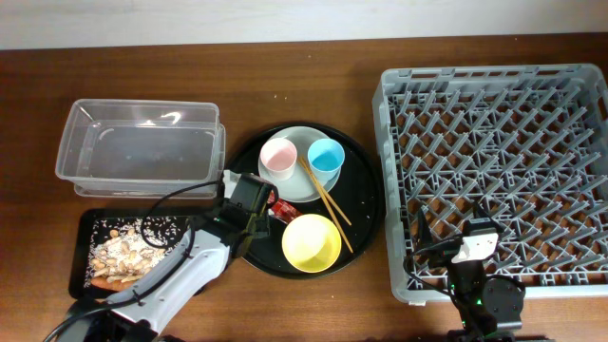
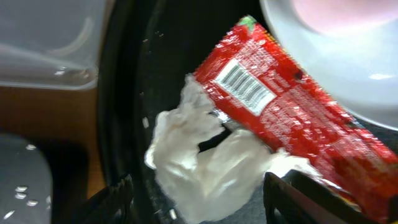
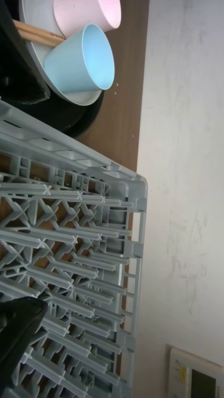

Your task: Sort waste into correct bins and load items into the dishwasher rack

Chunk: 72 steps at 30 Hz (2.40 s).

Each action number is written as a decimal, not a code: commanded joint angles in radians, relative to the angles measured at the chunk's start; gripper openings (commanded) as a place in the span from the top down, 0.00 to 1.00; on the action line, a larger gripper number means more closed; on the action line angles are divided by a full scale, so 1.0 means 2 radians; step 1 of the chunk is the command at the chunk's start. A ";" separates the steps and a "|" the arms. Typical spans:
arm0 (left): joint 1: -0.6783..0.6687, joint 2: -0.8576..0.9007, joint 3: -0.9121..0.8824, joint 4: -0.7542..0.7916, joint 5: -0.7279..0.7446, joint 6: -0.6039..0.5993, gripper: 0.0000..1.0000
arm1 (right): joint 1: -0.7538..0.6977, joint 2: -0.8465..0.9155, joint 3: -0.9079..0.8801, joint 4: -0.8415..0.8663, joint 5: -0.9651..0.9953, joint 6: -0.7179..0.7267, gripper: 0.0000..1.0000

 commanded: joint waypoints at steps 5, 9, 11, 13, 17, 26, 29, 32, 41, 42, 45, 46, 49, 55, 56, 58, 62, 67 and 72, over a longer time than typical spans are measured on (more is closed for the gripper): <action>0.002 0.030 -0.005 0.019 0.016 0.023 0.39 | -0.001 -0.003 -0.003 -0.002 -0.001 -0.003 0.02; 0.002 0.030 -0.005 0.019 0.017 0.024 0.53 | -0.001 -0.003 -0.003 -0.002 -0.001 -0.003 0.02; 0.002 0.030 -0.005 0.019 0.018 0.023 0.61 | -0.001 -0.003 -0.003 -0.002 -0.001 -0.003 0.02; 0.002 0.030 -0.005 0.019 0.018 0.023 0.67 | -0.001 -0.003 -0.003 -0.002 -0.001 -0.003 0.02; 0.002 0.030 -0.005 0.019 0.018 0.023 0.73 | -0.001 -0.003 -0.003 -0.002 -0.001 -0.003 0.02; 0.002 -0.111 0.089 -0.109 -0.013 0.023 1.00 | -0.001 -0.003 -0.003 -0.002 -0.001 -0.003 0.02; 0.002 -0.190 0.108 -0.111 -0.043 0.023 1.00 | -0.001 -0.003 -0.003 -0.002 -0.001 -0.003 0.02; 0.002 -0.231 0.108 -0.098 -0.184 0.023 1.00 | -0.001 -0.003 -0.003 -0.002 -0.001 -0.003 0.02; 0.135 -0.076 0.108 -0.037 -0.168 -0.008 0.99 | -0.001 -0.003 -0.003 -0.002 -0.001 -0.003 0.02; 0.150 -0.060 0.108 -0.025 -0.147 -0.006 0.99 | -0.001 -0.003 -0.003 -0.002 -0.001 -0.003 0.02; 0.216 -0.013 0.108 0.023 -0.051 -0.006 0.77 | -0.001 -0.003 -0.003 -0.002 -0.001 -0.003 0.02; 0.233 -0.013 0.108 0.031 -0.020 -0.006 0.59 | -0.001 -0.003 -0.003 -0.002 -0.001 -0.003 0.02; 0.278 -0.029 0.113 0.057 0.096 0.012 0.26 | -0.001 -0.003 -0.003 -0.002 -0.001 -0.003 0.02; 0.265 -0.128 0.118 0.031 0.203 0.005 0.23 | -0.001 -0.003 -0.003 -0.002 -0.001 -0.003 0.02; 0.255 -0.146 0.118 0.008 0.205 -0.004 0.23 | -0.001 -0.003 -0.003 -0.002 -0.001 -0.003 0.02; 0.231 -0.175 0.118 -0.049 0.205 -0.009 0.16 | -0.001 -0.003 -0.003 -0.002 -0.001 -0.003 0.02; 0.173 -0.175 0.117 -0.157 0.208 -0.043 0.01 | -0.001 -0.003 -0.003 -0.002 -0.001 -0.003 0.02; 0.103 -0.167 0.117 -0.173 0.209 -0.055 0.08 | -0.001 -0.003 -0.003 -0.002 -0.001 -0.003 0.02; 0.037 -0.101 0.117 -0.164 0.195 -0.112 0.16 | -0.001 -0.003 -0.003 -0.002 -0.001 -0.003 0.02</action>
